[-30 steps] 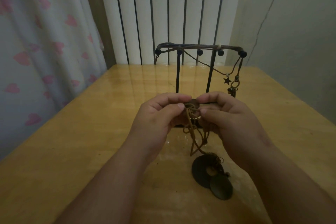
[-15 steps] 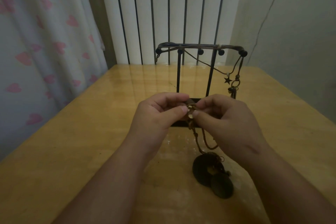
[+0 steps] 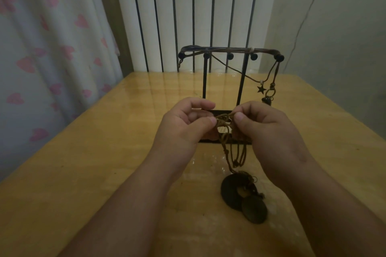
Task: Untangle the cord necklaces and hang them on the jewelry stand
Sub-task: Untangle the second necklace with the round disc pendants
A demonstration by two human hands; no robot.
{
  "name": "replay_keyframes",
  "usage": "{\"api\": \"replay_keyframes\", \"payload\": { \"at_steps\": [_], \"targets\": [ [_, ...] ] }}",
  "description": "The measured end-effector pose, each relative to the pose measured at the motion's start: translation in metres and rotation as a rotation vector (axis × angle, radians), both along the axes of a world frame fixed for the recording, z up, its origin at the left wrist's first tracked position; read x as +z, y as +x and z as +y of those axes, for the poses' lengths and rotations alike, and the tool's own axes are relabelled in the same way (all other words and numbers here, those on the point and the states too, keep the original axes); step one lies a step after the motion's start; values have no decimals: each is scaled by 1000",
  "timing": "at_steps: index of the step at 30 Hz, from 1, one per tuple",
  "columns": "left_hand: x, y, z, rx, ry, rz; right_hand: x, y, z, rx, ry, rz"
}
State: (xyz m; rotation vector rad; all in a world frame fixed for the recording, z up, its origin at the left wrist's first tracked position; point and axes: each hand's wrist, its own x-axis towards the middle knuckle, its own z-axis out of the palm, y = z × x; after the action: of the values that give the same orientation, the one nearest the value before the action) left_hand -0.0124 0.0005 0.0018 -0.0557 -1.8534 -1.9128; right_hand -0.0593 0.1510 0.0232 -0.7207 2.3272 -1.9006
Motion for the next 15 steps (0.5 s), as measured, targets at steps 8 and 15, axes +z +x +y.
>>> {"api": "replay_keyframes", "payload": {
  "at_steps": [8,15],
  "targets": [
    [2,3,2,22,-103,-28,0,-3,1,-7,68,179],
    [0,3,0,59,-118,-50,-1,-4,1,-55,164,261]
  ]
}}
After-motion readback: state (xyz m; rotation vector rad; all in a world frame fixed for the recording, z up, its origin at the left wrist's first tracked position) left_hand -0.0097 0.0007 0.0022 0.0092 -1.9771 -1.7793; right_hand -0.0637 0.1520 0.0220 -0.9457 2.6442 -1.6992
